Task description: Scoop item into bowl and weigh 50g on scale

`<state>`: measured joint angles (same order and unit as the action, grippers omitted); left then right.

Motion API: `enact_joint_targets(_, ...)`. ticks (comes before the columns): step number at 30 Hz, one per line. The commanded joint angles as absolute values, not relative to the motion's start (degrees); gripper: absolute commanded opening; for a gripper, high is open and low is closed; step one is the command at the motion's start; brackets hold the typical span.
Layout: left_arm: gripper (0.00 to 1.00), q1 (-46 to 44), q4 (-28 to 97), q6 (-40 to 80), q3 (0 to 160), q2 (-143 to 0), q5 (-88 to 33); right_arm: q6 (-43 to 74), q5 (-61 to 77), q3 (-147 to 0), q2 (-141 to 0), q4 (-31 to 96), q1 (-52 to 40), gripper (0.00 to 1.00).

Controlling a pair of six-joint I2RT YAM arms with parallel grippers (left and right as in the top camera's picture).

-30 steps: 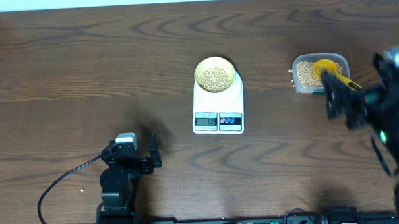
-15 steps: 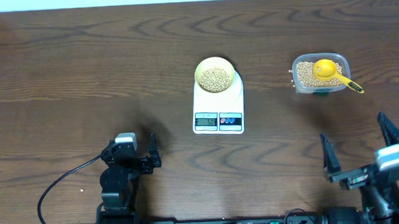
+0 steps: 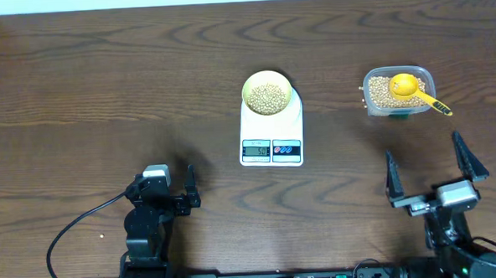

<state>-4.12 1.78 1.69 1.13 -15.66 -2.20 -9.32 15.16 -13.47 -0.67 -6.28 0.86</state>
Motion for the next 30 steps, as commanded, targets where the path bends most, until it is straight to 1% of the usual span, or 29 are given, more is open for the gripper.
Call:
enact_joint_targets(1, 0.98, -3.81, 4.21, 2.24, 0.23, -15.73, -0.38, -6.68, 12.29, -6.11, -0.32, -14.79, 0.43, 0.99)
enact_joint_targets(3, 0.98, -3.81, 4.21, 2.24, 0.23, -15.73, -0.38, -5.15, 11.68, -0.75, -0.30, -24.10, 0.43, 0.99)
enact_joint_targets(4, 0.98, -3.81, 4.21, 2.24, 0.23, -15.73, -0.38, -4.45, 10.59, -0.36, -0.27, -24.08, 0.43, 0.99)
enact_joint_targets(8, 0.98, -3.81, 4.21, 2.22, 0.23, -15.73, -0.38, -0.60, 8.25, -0.30, -0.27, -20.27, 0.16, 0.99)
enact_joint_targets(12, 0.98, -3.81, 4.21, 2.24, 0.23, -15.73, -0.38, 1.26, 8.25, -0.30, -0.27, -8.75, 0.16, 0.99)
enact_joint_targets(15, 0.98, -3.81, 4.21, 2.24, 0.23, -15.73, -0.38, 1.23, 8.25, -0.30, -0.27, 2.57, 0.16, 0.99)
enact_joint_targets(30, 0.98, -3.81, 4.21, 2.22, 0.23, -15.73, -0.38, 1.23, 7.86, -0.32, -0.27, 3.64, -0.58, 0.99)
